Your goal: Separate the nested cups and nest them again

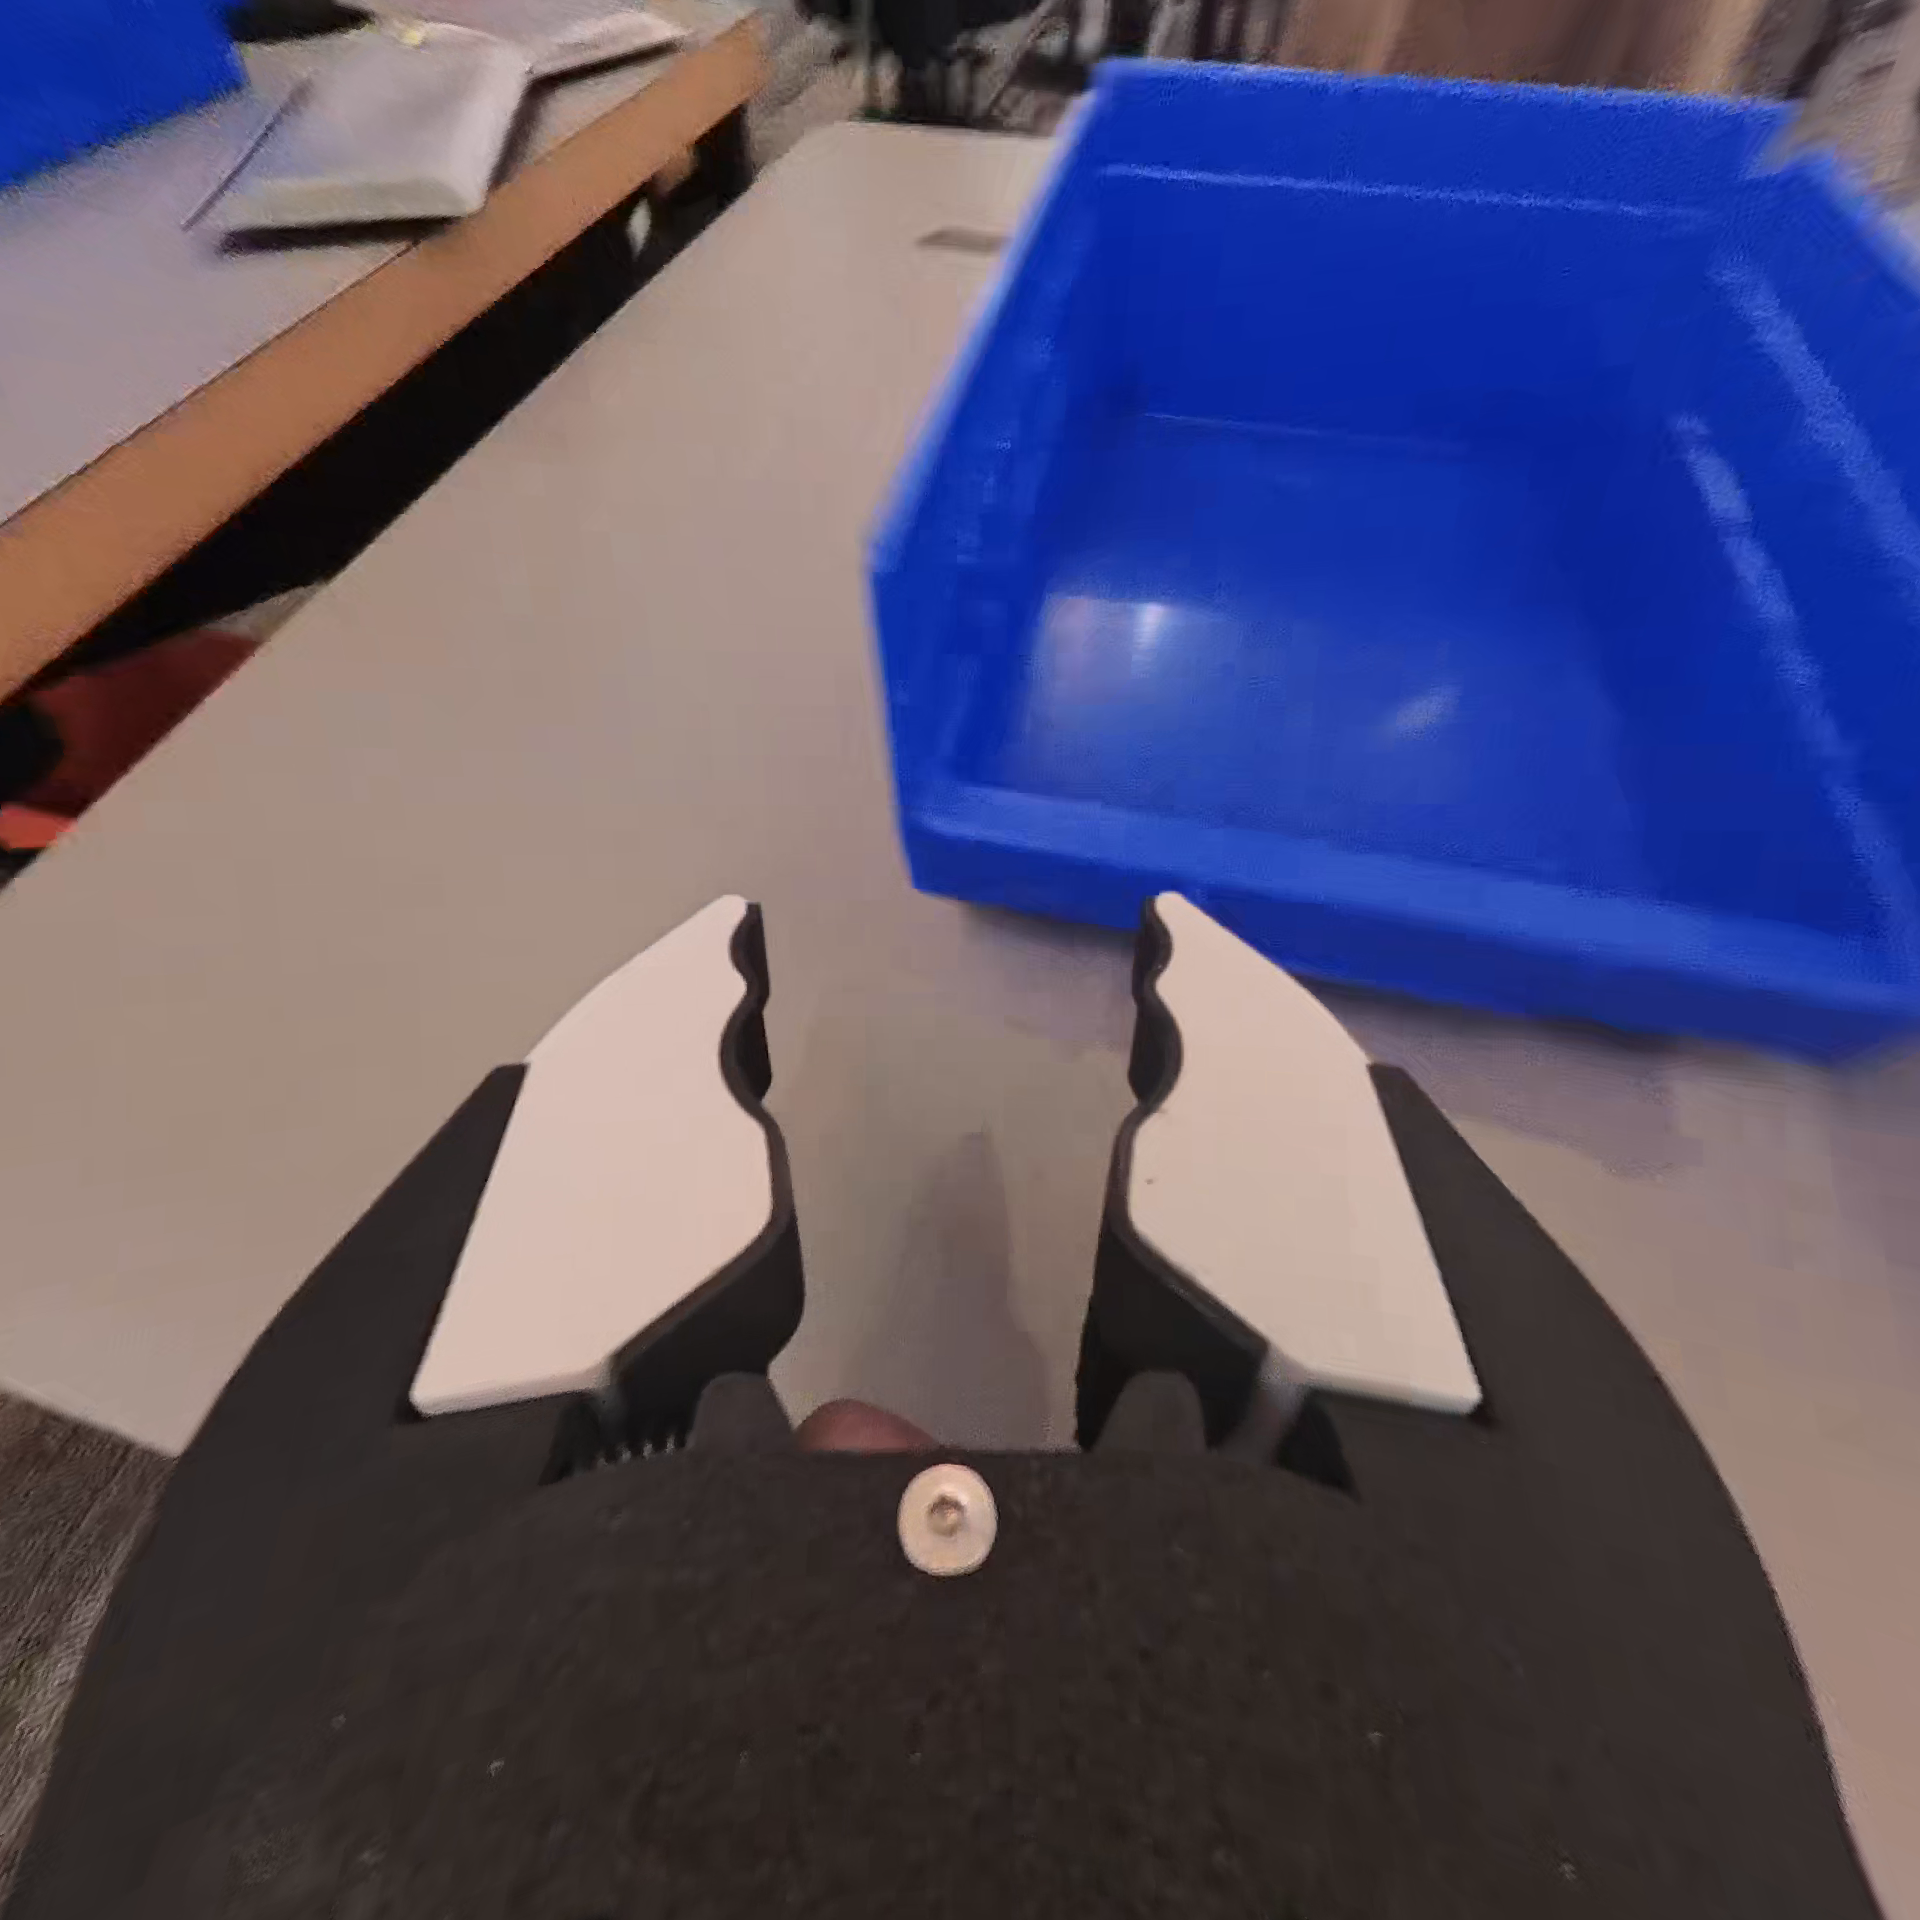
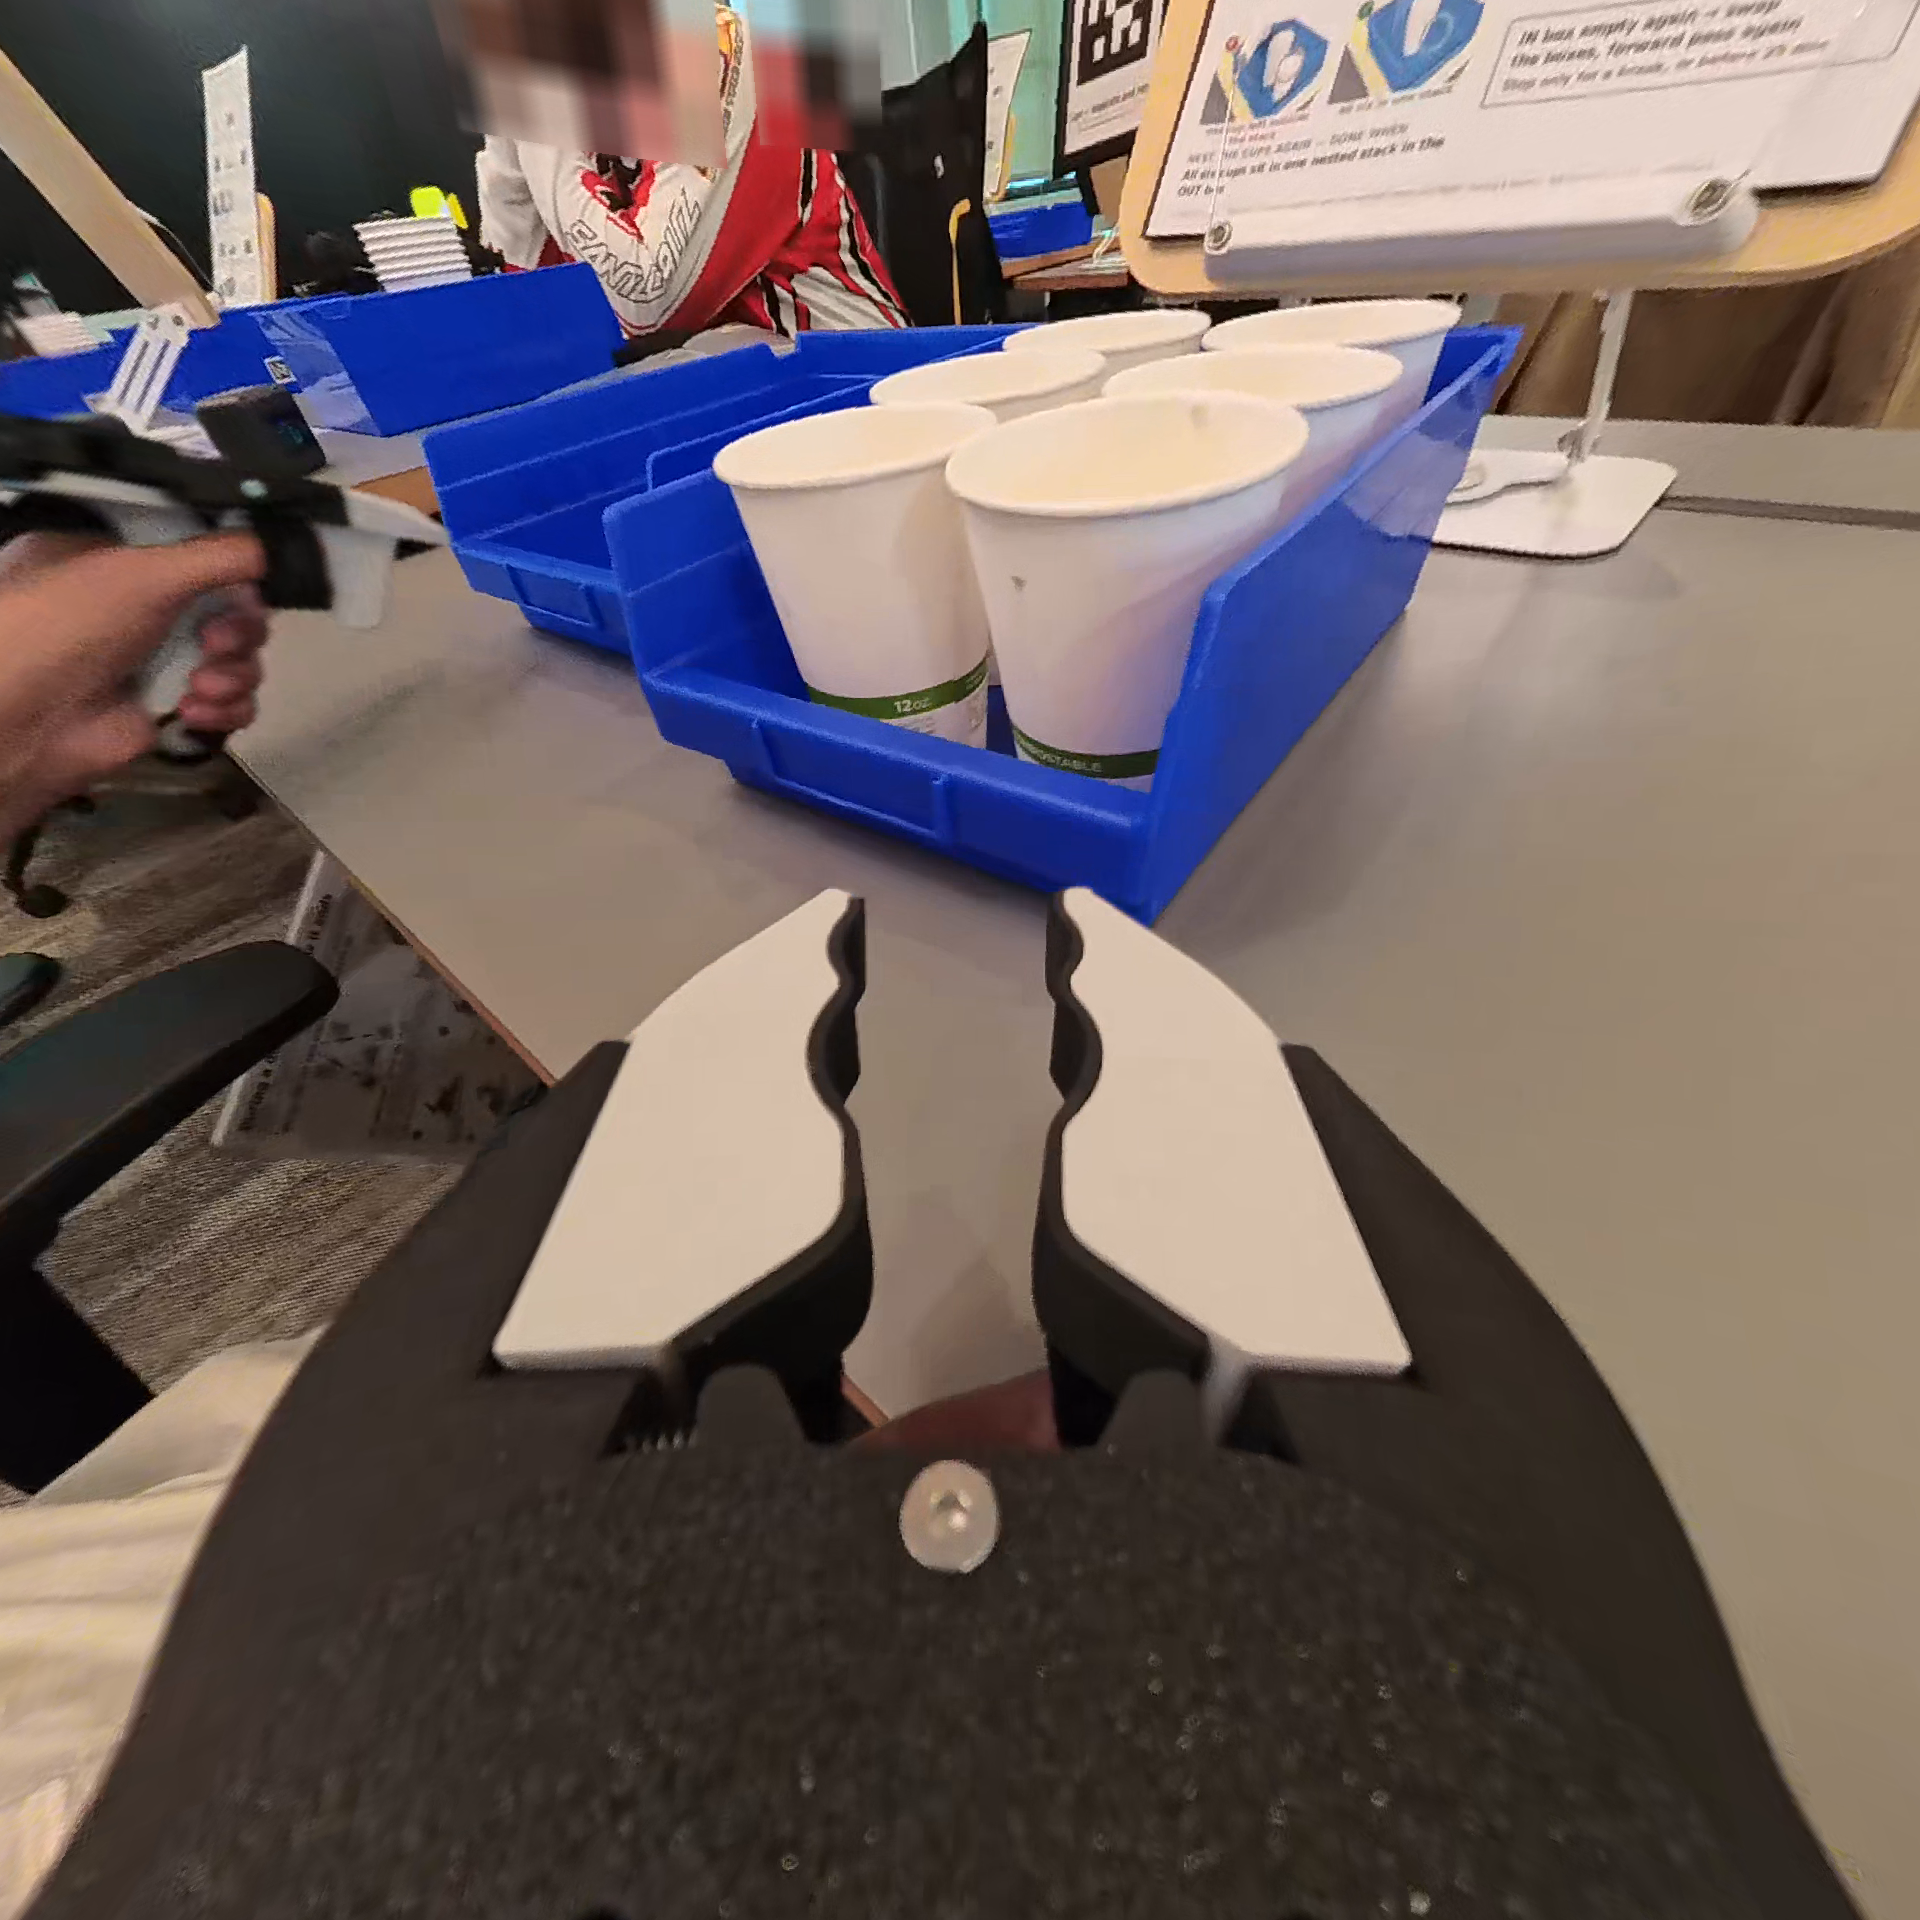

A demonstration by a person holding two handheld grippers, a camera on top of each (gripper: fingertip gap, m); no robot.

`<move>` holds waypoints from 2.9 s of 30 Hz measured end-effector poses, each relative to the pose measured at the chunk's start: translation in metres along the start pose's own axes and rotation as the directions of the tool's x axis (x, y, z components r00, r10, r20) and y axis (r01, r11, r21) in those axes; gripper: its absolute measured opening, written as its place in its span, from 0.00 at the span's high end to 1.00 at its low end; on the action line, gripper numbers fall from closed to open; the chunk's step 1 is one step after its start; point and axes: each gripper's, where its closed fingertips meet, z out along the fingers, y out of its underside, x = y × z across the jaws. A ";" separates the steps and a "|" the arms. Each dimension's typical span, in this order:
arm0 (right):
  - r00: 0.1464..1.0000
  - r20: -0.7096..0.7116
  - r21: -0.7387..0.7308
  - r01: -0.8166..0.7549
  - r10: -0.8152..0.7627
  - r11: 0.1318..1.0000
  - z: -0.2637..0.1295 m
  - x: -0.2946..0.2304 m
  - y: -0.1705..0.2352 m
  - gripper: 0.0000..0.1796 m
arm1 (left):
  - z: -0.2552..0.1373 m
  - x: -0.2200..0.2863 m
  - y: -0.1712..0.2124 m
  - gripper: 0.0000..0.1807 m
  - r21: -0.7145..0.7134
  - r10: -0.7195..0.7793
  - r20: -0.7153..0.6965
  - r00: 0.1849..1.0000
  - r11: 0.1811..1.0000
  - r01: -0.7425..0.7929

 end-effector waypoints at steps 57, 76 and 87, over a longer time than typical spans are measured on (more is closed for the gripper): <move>0.799 -0.595 0.350 0.155 0.091 0.924 -0.108 0.129 -0.225 0.98 | -0.203 0.377 -0.170 0.98 0.640 0.273 -0.364 0.891 0.768 0.026; 0.758 -0.639 -0.005 -0.177 0.133 0.984 -0.158 0.362 -0.018 0.98 | -0.096 0.617 0.034 0.93 0.159 0.187 -0.628 0.756 0.981 -0.111; 0.578 -0.813 -0.034 0.083 -0.076 0.996 -0.202 0.314 -0.070 0.84 | -0.132 0.538 0.049 0.64 0.189 0.383 -0.671 0.635 0.917 -0.352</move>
